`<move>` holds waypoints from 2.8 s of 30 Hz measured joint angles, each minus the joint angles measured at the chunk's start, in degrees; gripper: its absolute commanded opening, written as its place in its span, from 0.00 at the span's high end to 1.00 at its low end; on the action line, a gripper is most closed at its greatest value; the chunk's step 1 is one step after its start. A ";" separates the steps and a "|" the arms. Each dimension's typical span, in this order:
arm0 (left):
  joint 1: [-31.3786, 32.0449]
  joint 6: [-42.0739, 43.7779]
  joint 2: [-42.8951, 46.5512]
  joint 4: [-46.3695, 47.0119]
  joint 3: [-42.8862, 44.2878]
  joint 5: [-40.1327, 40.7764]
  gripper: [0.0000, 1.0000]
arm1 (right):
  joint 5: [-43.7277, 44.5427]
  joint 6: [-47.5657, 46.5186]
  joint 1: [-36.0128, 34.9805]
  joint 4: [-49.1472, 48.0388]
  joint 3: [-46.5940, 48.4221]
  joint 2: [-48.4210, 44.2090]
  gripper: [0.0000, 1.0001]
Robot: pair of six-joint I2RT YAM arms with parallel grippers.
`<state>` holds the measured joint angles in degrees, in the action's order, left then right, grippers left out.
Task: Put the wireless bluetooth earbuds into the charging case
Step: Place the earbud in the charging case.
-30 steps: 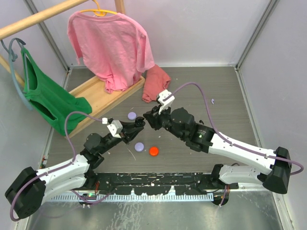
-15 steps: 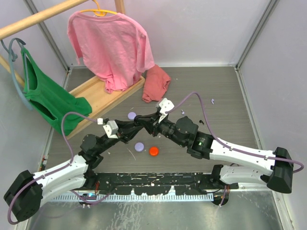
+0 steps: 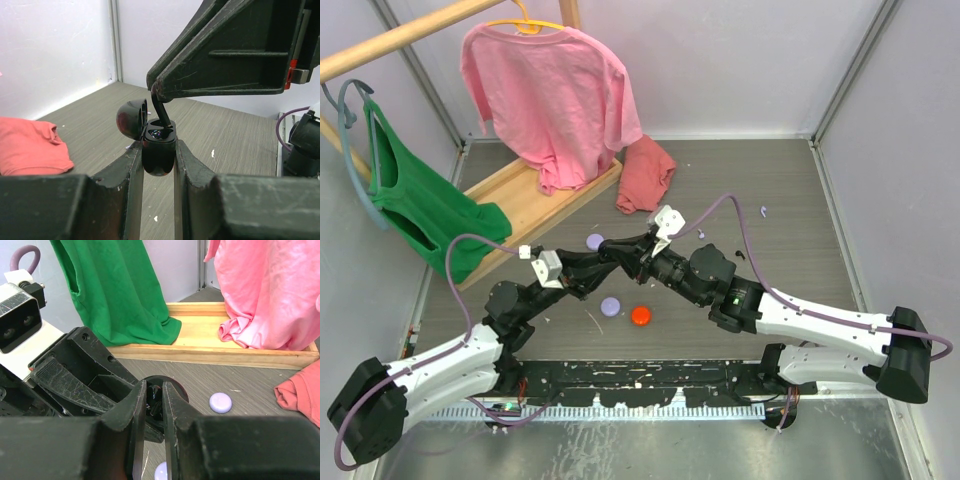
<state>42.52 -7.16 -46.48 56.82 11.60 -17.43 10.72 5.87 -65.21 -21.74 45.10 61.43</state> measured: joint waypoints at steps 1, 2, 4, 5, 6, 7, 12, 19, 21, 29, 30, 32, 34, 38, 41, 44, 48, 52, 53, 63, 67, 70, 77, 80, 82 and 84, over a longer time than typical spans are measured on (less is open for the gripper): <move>0.00 -0.15 0.00 -0.04 0.07 -0.02 0.97 | -0.11 0.00 0.00 -0.22 -0.07 0.02 0.81; 0.00 -0.28 0.00 -0.04 0.11 -0.02 0.97 | -0.15 0.00 0.00 -0.46 -0.09 0.07 0.81; 0.00 -0.81 0.00 -0.04 0.26 0.00 0.97 | -0.37 0.00 0.02 -0.83 -0.11 0.11 0.81; 0.00 -0.98 0.00 0.00 0.31 0.02 0.97 | -0.48 0.00 0.02 -0.98 -0.11 0.11 0.81; 0.00 -1.07 0.00 0.00 0.31 0.02 0.97 | -0.63 0.00 0.00 -1.01 -0.11 0.11 0.81; 0.00 -1.20 0.00 -0.02 0.31 0.07 0.97 | -0.83 0.00 0.00 -1.01 -0.11 0.11 0.81; 0.00 -2.14 0.00 -0.09 0.39 0.28 0.97 | -1.40 -0.09 0.00 -1.20 -0.39 0.48 0.81; 0.00 -2.99 0.00 -0.59 0.39 0.59 0.98 | -1.40 -0.66 -0.09 -2.40 -1.36 0.42 0.80; 0.02 -3.32 0.02 -0.90 0.39 0.85 0.98 | -1.40 -1.03 -0.11 -2.49 -1.57 0.31 0.80; 0.11 -4.50 0.76 -1.40 0.55 2.89 0.98 | -1.38 -2.54 -0.26 -1.97 -2.34 -1.57 0.80; 0.11 -4.50 0.76 -1.42 0.61 2.95 0.98 | -1.38 -2.62 -0.28 -1.84 -2.34 -1.64 0.80; 0.11 -4.50 0.74 -1.44 0.61 2.97 0.98 | -1.42 -2.80 -0.31 -1.51 -2.34 -1.68 0.80; 0.11 -4.46 0.72 -1.79 0.61 2.91 0.98 | -1.46 -2.93 -0.31 -0.92 -2.32 -1.68 0.80; 0.11 -4.07 0.63 -2.64 0.61 2.47 0.98 | -1.81 -2.99 -0.31 0.85 -1.84 -1.60 0.79; 0.11 -3.43 0.59 -2.99 0.61 2.01 0.98 | -1.86 -2.99 -0.31 3.23 -0.52 -1.16 0.79; 0.11 -2.27 0.59 -3.37 0.61 1.51 0.98 | -1.88 -2.97 -0.31 6.23 1.11 -0.74 0.78; 0.11 -0.70 0.59 -3.89 0.63 0.63 0.98 | -1.86 -2.75 -0.31 10.23 3.54 0.24 0.78; 0.11 0.61 0.59 -4.52 0.63 0.04 0.98 | -1.84 -2.29 -0.31 13.35 5.73 1.66 0.78; 0.11 0.79 0.59 -4.74 0.63 0.04 0.98 | -1.84 -2.16 -0.31 14.01 6.16 1.97 0.78; 0.11 0.96 0.59 -4.94 0.63 0.94 0.98 | -1.84 -0.42 -0.31 16.44 7.19 2.67 0.77; 0.09 0.42 0.48 -4.85 0.57 2.49 0.99 | -1.60 0.17 -0.20 16.68 7.21 3.21 0.76; 0.11 0.24 0.48 -4.76 0.57 2.75 0.98 | -1.29 0.72 -0.20 16.68 7.21 3.21 0.70; 0.11 0.37 -0.15 -3.74 0.57 2.54 0.98 | -1.09 2.71 -0.22 19.39 8.48 3.96 0.55; 0.11 0.39 -0.35 -3.45 0.57 2.36 0.98 | -0.94 3.37 -0.24 20.96 8.98 3.56 0.49; 0.11 0.39 -0.57 -3.21 0.57 2.23 0.98 | -0.96 3.61 -0.24 22.32 9.01 2.58 0.48; 0.11 0.39 -0.92 -3.02 0.57 2.21 0.98 | -0.90 3.63 -0.26 23.67 9.03 1.14 0.46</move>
<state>42.63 -6.76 -47.40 53.80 12.16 -15.22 9.82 9.50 -65.47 1.93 54.13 62.57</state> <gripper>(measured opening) 0.242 0.519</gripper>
